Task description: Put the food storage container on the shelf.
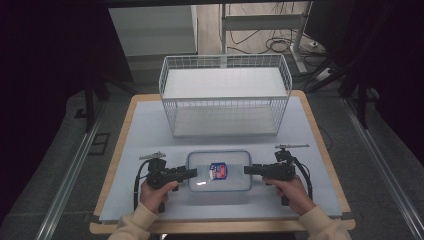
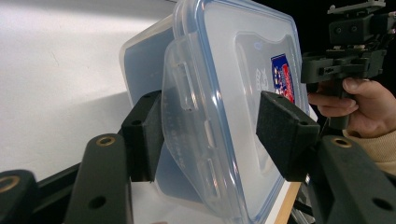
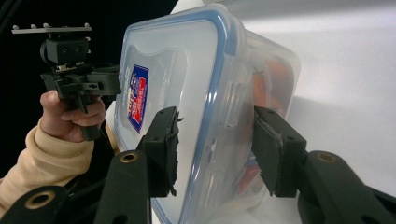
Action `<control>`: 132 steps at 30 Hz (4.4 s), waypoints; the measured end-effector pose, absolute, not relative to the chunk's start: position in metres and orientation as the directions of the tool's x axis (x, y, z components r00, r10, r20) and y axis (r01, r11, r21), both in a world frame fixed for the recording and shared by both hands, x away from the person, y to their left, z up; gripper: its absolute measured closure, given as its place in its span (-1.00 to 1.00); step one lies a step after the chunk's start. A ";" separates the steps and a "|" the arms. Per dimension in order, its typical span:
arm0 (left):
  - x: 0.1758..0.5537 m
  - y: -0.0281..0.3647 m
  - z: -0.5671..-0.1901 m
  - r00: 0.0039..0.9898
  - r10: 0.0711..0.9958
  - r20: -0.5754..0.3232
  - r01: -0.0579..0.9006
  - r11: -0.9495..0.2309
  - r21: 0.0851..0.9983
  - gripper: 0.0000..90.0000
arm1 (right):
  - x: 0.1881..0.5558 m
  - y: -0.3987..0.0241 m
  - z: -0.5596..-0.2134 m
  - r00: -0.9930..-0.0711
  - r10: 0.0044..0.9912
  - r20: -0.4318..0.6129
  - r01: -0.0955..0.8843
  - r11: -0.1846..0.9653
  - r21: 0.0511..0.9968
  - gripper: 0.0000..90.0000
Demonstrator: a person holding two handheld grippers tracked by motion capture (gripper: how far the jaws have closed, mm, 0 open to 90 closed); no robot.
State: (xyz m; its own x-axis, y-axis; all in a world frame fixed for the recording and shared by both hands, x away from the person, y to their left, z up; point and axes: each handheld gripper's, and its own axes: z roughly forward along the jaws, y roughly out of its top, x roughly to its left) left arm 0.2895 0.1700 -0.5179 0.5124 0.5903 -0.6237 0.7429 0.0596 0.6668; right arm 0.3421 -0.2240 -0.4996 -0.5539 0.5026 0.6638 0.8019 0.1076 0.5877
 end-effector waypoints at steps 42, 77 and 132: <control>0.294 0.162 -0.488 0.579 0.615 -0.535 0.654 0.040 0.755 0.01 | 0.337 -0.232 -0.479 -0.595 0.505 0.625 0.739 0.040 0.672 0.22; 0.328 0.171 -0.385 0.655 0.590 -0.473 0.531 0.087 0.843 0.06 | 0.374 -0.227 -0.368 -0.705 0.491 0.513 0.599 0.023 0.801 0.22; 0.495 0.178 -0.328 0.538 0.559 -0.630 0.666 0.175 0.725 0.05 | 0.521 -0.213 -0.305 -0.564 0.577 0.591 0.680 -0.081 0.729 0.13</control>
